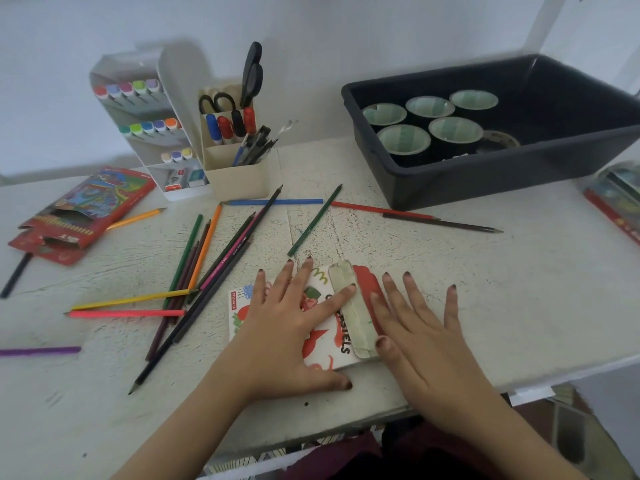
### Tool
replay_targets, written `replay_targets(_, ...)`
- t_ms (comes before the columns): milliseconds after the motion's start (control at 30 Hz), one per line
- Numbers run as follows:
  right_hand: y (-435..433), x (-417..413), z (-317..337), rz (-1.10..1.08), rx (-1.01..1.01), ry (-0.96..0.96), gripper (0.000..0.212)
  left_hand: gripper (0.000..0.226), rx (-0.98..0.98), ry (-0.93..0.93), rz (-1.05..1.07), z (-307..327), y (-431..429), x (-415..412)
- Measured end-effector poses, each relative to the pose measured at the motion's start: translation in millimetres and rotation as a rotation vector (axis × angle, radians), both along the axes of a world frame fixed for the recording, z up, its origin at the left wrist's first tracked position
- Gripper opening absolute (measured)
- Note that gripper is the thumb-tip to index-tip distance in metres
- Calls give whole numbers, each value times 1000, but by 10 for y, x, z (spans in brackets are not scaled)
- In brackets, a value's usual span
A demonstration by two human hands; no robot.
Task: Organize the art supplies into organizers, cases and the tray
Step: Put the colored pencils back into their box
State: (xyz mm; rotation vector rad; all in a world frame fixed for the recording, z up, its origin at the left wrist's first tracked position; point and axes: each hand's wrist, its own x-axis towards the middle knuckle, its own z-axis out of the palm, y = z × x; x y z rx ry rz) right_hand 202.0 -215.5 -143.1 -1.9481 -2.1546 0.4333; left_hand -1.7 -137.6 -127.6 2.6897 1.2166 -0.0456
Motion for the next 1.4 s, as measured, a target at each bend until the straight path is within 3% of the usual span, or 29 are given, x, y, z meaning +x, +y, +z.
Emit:
replay_targets(367, 67, -40, 90, 77, -116, 13, 48, 95, 1, -49, 7, -26, 50, 3)
replay_targets(533, 123, 75, 68, 0, -127, 190, 55, 95, -10, -86, 7, -44, 60, -6)
replay_targets(667, 115, 239, 145, 49, -108, 384, 46, 95, -19, -90, 7, -45, 60, -15)
replay_targets(1000, 111, 239, 48, -45, 27, 438, 10, 95, -19, -103, 14, -51, 56, -16)
replay_targets(1233, 83, 146, 77, -104, 52, 344, 39, 106, -27, -147, 48, -34, 53, -8)
replay_targets(1400, 46, -24, 121, -320, 215, 626, 42, 119, -32, -463, 219, 49, 40, 140)
